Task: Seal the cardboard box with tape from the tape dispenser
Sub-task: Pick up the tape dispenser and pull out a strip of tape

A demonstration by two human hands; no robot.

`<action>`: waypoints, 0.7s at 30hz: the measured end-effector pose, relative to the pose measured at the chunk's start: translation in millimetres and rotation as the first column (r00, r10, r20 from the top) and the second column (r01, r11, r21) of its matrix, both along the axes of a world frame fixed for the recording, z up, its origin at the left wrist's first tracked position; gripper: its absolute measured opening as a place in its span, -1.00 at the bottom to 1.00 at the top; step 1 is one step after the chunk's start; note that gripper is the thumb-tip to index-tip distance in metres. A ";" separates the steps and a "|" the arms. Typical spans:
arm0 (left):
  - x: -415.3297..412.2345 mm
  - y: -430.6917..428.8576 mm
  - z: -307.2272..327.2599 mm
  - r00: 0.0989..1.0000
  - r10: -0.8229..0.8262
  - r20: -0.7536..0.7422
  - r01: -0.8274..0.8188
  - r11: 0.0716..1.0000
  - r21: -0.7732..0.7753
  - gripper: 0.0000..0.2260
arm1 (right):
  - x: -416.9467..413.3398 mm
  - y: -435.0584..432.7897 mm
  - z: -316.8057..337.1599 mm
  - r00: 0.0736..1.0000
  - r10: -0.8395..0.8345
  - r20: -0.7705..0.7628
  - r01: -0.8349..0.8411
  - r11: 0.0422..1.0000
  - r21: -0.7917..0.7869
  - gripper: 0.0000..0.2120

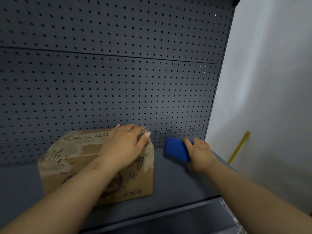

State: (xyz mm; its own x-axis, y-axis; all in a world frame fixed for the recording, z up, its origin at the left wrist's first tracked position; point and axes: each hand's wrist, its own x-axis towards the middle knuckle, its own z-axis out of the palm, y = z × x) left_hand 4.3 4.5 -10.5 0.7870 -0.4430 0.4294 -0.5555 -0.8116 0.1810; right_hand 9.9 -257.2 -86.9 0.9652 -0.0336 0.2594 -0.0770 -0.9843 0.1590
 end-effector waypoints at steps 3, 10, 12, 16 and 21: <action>3.6 11.2 9.1 0.999 0.023 -0.044 -0.028 0.994 -0.105 -0.53 | -11.3 8.6 38.8 0.985 0.072 0.154 -0.089 0.991 0.103 -0.25; 9.0 36.5 53.0 0.961 -0.082 -0.264 -0.101 0.786 -0.611 -0.58 | -46.9 56.2 140.7 0.873 0.350 0.341 -0.411 0.903 0.125 -0.19; 16.4 45.5 68.1 0.908 -0.196 -0.372 -0.183 0.612 -0.769 -0.47 | -54.0 72.5 159.5 0.841 0.425 0.334 -0.473 0.878 0.073 -0.18; 20.6 67.4 89.4 0.718 -0.547 -0.430 -0.290 0.326 -0.900 -0.34 | -60.7 102.5 181.7 0.803 0.525 0.282 -0.543 0.839 -0.013 -0.17; 10.5 93.2 98.7 0.637 -0.645 -0.421 -0.280 0.315 -0.907 -0.52 | -62.8 126.9 188.4 0.777 0.557 0.295 -0.579 0.815 -0.012 -0.19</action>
